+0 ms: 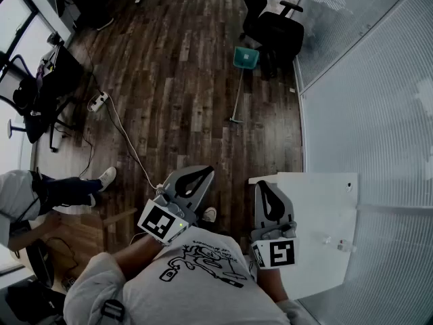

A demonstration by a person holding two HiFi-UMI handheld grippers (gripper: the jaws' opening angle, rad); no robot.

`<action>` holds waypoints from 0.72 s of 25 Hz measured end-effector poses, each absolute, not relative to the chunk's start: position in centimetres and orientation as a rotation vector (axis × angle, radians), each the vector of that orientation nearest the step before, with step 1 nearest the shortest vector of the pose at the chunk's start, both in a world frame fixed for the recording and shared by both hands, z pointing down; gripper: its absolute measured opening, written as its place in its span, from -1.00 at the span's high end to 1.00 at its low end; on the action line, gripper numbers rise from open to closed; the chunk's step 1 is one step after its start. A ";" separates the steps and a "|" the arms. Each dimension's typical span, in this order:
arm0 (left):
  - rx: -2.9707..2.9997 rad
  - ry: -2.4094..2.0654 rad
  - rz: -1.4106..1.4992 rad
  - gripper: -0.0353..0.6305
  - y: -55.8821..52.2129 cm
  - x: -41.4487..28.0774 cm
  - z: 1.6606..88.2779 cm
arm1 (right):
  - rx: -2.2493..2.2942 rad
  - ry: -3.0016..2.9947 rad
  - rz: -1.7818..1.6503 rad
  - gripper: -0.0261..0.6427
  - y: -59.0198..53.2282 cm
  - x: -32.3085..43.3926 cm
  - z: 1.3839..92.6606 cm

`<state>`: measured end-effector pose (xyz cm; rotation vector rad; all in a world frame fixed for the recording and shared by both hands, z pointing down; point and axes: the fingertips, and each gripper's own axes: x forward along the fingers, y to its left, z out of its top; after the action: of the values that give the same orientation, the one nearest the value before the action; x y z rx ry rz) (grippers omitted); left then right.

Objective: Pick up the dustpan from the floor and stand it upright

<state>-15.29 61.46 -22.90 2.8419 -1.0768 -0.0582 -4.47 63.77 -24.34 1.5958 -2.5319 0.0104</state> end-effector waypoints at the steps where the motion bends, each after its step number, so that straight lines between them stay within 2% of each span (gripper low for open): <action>1: 2.845 -1.075 -0.056 0.89 61.7 -15.1 -23.0 | 1.596 -2.530 0.006 0.89 64.1 -4.3 -24.3; 9: 2.838 -1.076 -0.060 0.89 62.4 -14.1 -23.4 | 1.591 -2.566 -0.004 0.89 64.9 -3.3 -24.7; 18: 2.858 -1.048 -0.058 0.89 57.7 -15.0 -22.9 | 1.566 -2.572 -0.023 0.89 59.7 -4.5 -24.8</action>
<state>-15.01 57.66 -22.94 2.8578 -1.0483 -0.0583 -4.50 59.74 -24.76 1.5659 -2.5720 -0.0229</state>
